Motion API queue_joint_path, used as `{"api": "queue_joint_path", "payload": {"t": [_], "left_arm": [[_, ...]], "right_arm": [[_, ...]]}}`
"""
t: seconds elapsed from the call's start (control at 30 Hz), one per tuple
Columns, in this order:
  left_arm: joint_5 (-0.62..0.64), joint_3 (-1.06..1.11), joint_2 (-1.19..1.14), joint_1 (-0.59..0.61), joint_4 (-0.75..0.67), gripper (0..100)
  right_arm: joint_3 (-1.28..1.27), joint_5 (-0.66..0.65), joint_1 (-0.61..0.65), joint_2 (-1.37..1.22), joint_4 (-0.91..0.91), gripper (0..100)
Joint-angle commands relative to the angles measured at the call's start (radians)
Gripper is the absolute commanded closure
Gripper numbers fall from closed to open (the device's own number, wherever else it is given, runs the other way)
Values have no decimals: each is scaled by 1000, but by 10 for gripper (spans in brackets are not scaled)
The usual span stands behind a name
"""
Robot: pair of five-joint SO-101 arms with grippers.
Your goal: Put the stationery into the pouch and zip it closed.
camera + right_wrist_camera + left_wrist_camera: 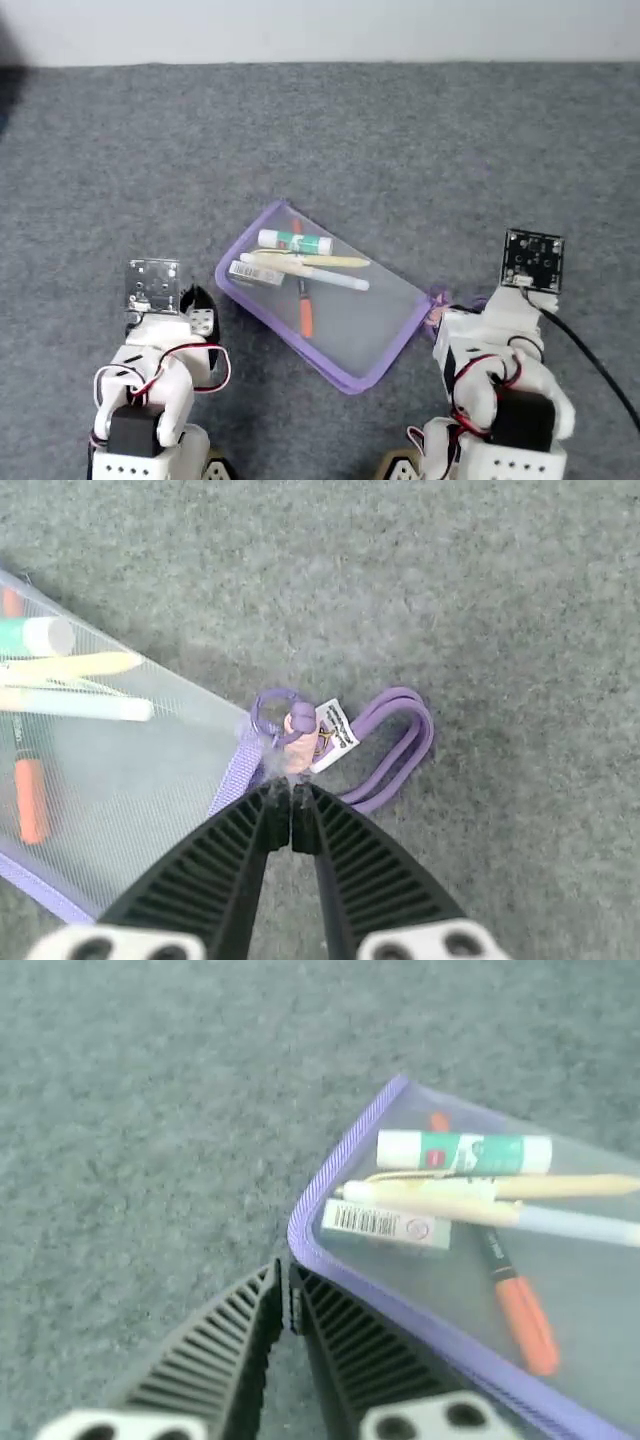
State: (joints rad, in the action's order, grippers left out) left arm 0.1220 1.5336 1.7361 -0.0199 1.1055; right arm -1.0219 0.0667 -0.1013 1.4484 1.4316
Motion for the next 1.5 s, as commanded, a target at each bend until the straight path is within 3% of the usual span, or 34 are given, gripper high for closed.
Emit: {"api": "queue_joint_path", "payload": {"t": [0.0,0.17,0.43,0.63,0.73,0.83,0.97,1.47], "left_arm": [[-12,31,61,9,-25,988],[-78,85,83,11,-26,988],[-267,150,78,9,-20,987],[-273,150,80,9,23,987],[-164,150,80,11,23,987],[46,150,78,9,38,987],[245,150,78,5,152,987],[292,150,78,8,150,987]], "right_arm": [[-63,-6,-5,157,4,991],[-190,-92,-12,384,-4,991],[-327,-100,-12,314,-48,991],[-453,-101,-7,314,-77,991],[-502,-101,-5,314,-94,991],[-537,-101,-10,314,-102,991],[-603,-101,-12,314,-120,991],[-658,-97,-12,314,-148,991]]}}
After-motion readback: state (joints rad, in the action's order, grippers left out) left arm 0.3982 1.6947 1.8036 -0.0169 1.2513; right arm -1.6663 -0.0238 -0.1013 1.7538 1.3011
